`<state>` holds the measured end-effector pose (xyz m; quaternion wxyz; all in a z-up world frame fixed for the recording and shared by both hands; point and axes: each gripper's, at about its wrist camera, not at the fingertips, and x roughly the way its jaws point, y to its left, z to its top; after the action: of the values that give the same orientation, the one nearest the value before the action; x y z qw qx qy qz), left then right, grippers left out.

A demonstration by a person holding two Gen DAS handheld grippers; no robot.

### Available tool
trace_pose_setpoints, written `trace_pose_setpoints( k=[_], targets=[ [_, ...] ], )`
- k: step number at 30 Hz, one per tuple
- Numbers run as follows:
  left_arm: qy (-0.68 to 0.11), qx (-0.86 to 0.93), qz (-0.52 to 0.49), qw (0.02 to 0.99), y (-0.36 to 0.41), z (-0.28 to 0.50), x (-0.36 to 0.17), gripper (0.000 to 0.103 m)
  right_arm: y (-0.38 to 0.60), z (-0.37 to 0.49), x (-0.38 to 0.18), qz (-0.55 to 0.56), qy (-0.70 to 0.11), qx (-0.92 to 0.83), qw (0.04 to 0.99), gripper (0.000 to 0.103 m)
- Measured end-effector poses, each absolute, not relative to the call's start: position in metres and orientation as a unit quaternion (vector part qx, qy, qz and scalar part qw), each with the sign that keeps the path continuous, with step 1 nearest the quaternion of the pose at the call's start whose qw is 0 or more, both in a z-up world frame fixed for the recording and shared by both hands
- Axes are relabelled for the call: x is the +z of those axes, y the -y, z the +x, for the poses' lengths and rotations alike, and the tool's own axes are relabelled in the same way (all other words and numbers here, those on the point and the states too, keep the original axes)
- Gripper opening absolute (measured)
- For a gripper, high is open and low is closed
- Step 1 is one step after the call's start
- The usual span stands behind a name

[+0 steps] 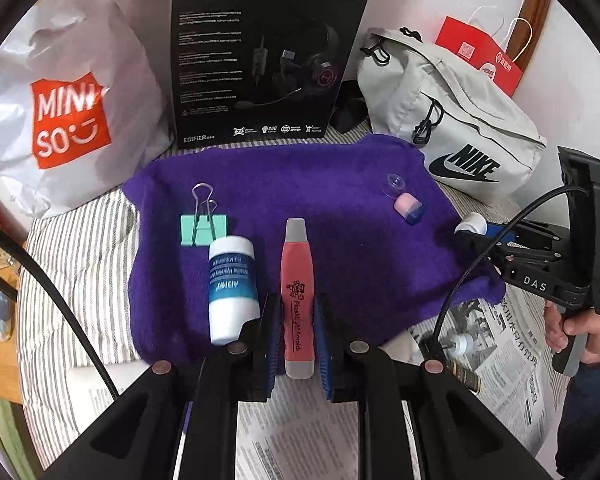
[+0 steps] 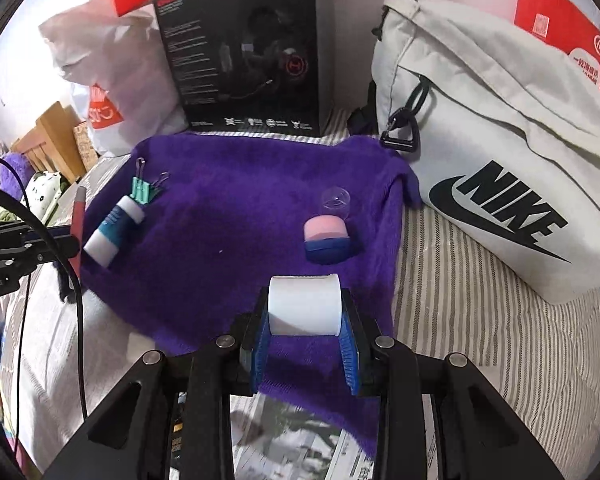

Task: Organize rigid objects
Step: 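Place the highlighter on the towel with the left tool while the right tool sets the tape roll there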

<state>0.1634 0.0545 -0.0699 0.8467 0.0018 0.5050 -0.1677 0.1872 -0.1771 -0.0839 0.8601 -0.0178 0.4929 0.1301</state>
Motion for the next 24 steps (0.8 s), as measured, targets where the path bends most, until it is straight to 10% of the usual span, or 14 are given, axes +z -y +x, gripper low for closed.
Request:
trace_pose_setpoints(
  k=[24],
  targets=[
    [-0.565, -0.158, 0.031, 0.809, -0.035, 0.220, -0.131, 0.016, 0.165, 0.221, -0.124, -0.050, -0.517, 0.127, 0.845, 0.031]
  ],
)
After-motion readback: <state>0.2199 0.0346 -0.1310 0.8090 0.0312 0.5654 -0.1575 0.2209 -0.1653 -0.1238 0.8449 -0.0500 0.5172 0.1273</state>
